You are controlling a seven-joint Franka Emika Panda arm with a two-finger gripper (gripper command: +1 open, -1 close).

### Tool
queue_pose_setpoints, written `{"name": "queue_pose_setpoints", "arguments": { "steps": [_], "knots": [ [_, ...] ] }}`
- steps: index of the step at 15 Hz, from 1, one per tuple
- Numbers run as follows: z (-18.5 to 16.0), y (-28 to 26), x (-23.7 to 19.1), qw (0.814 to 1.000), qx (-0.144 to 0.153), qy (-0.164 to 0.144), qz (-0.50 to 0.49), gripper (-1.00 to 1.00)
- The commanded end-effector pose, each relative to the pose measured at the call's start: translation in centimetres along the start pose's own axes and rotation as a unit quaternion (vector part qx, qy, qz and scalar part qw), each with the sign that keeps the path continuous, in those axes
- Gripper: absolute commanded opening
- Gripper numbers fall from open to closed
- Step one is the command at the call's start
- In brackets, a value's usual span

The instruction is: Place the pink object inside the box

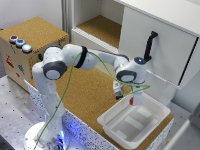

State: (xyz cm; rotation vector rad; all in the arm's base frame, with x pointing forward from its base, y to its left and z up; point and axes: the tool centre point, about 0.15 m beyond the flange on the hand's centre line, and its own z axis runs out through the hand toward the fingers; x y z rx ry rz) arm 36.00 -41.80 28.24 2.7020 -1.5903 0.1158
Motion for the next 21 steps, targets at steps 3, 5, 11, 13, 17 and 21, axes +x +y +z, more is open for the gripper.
{"name": "queue_pose_setpoints", "arguments": {
  "steps": [3,5,11,13,17,21],
  "knots": [
    [5.4,3.5,3.4,0.997,-0.005,0.016,0.081,-1.0],
    [5.0,2.9,3.6,0.994,0.005,0.023,0.104,1.0],
    [-3.7,0.9,-2.3,0.972,0.063,0.137,0.181,1.0],
    [-8.0,-0.4,-4.3,0.968,0.091,0.172,0.157,1.0],
    [-8.0,-0.4,-4.3,0.968,0.091,0.172,0.157,1.0],
    [-7.7,-1.8,-1.5,0.986,0.086,0.083,0.114,1.0]
  ]
}}
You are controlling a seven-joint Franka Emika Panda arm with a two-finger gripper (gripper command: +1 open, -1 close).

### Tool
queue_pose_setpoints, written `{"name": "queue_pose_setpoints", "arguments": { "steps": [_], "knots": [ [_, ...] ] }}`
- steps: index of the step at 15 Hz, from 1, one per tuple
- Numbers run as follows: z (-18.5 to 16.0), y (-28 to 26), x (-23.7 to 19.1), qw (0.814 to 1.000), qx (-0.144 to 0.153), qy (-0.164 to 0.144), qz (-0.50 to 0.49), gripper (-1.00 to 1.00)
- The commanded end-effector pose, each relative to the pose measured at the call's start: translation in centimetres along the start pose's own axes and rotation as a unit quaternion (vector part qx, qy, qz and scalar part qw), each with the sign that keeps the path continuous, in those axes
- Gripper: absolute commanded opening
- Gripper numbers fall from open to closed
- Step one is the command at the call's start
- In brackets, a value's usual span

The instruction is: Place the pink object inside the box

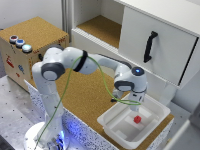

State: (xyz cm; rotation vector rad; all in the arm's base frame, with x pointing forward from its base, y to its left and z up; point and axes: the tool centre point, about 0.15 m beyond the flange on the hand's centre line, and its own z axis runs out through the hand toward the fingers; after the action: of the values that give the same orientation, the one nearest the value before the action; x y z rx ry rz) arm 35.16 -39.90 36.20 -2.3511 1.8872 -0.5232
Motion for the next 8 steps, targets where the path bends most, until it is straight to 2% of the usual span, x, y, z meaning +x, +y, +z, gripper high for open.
{"name": "queue_pose_setpoints", "arguments": {
  "steps": [1,2,5,8],
  "knots": [
    [0.4,-2.9,-1.8,0.998,-0.018,-0.02,-0.062,1.0],
    [0.5,-5.0,-3.6,0.993,-0.019,-0.047,-0.111,1.0],
    [0.4,-11.0,-9.6,0.97,-0.018,-0.085,-0.228,1.0],
    [-0.5,-14.7,-14.8,0.947,-0.009,-0.101,-0.306,1.0]
  ]
}}
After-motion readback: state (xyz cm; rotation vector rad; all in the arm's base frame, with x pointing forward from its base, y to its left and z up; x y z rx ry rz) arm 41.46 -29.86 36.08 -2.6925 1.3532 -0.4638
